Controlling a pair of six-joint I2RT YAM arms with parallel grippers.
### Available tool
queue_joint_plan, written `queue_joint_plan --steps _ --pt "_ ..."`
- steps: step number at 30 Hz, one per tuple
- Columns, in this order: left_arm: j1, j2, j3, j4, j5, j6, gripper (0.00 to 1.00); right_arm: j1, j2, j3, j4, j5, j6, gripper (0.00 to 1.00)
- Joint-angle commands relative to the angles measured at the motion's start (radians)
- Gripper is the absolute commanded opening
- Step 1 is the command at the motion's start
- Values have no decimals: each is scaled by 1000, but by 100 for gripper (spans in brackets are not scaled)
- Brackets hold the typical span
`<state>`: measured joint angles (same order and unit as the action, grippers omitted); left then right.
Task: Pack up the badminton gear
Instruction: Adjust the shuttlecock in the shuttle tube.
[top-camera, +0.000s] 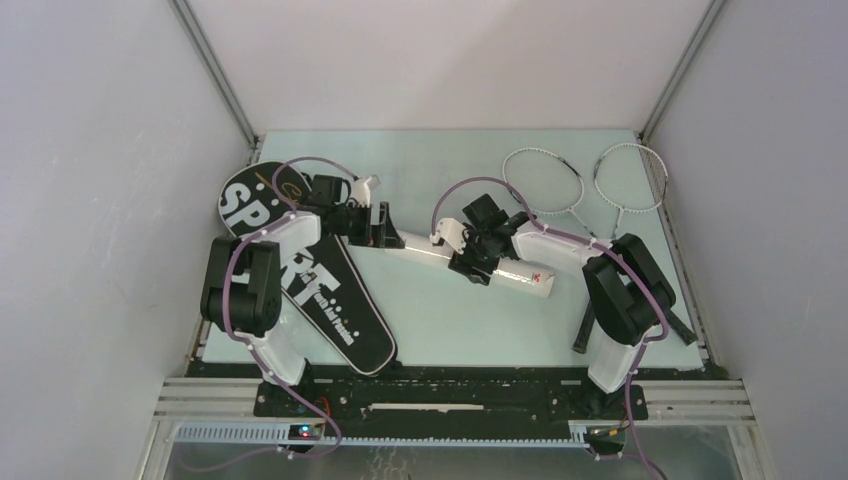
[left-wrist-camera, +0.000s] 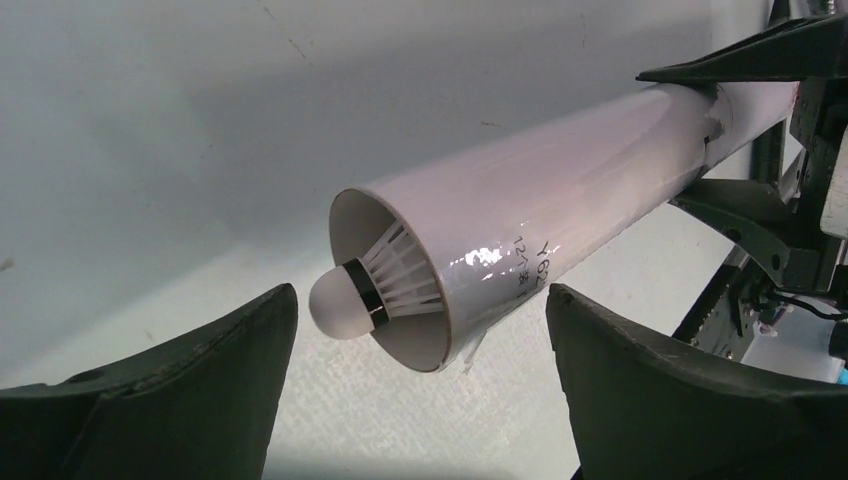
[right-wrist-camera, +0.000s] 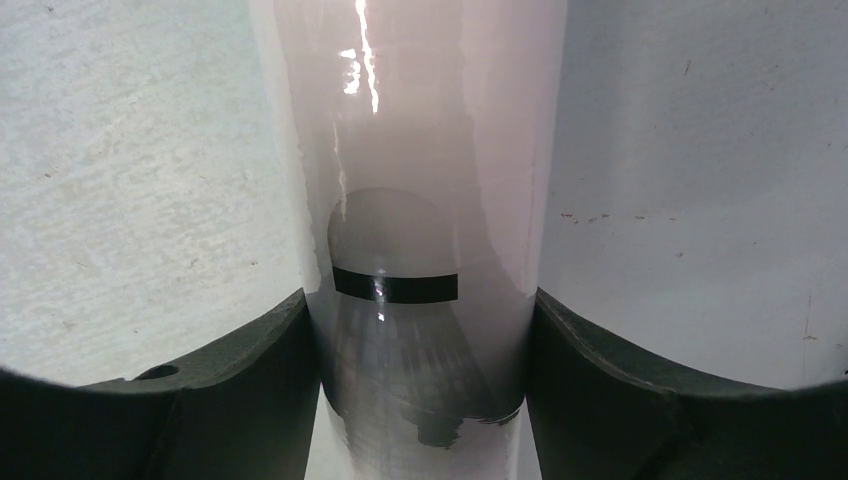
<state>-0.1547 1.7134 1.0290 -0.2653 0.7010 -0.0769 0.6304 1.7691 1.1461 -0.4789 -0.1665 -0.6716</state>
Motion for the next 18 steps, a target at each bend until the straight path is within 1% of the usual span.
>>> queue_joint_plan --steps 1,10,18 --pt "-21 12 52 38 40 -30 97 -5 -28 2 28 -22 15 34" --pt "-35 0 47 36 48 -41 93 -3 -19 3 30 -16 15 33" --pt "-70 -5 52 37 71 -39 92 8 -10 3 30 -10 15 32"
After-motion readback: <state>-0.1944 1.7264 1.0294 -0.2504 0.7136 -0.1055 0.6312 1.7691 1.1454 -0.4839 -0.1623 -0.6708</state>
